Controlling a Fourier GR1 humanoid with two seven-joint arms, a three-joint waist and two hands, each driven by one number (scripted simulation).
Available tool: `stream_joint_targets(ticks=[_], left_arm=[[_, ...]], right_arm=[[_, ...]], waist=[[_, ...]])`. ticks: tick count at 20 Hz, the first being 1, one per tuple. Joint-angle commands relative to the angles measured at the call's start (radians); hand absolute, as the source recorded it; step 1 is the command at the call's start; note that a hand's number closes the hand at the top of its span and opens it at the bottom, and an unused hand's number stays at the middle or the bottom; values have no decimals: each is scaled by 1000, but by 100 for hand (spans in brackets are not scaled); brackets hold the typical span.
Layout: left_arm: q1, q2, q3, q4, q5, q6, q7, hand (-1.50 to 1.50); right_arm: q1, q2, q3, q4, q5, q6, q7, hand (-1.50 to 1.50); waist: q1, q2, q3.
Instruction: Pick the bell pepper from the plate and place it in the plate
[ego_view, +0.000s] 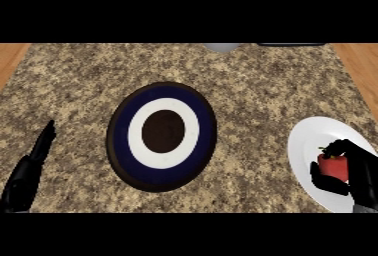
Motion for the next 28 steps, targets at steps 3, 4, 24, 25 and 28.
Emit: stream_joint_targets(ticks=[3,4,24,25,28], left_arm=[[-23,-16,2,43,-13,16,-21,0],[-6,-3,9,20,10,-12,-12,0],[-11,-33,-15,-56,-38,-25,51,0],[-36,-23,14,10,-31,-22,-1,0],[-23,-54,-20,-14,-47,-14,20,0]], right_arm=[[73,90,115,-326,-12,-45,-41,150],[97,84,136,-410,-60,0,-57,150],[-481,207,631,-335,114,108,644,150],[-507,207,640,-304,93,97,669,150],[-641,207,635,-166,12,117,729,150]], waist=[[3,2,5],[0,-1,5],[41,8,6],[38,8,6],[43,9,6]])
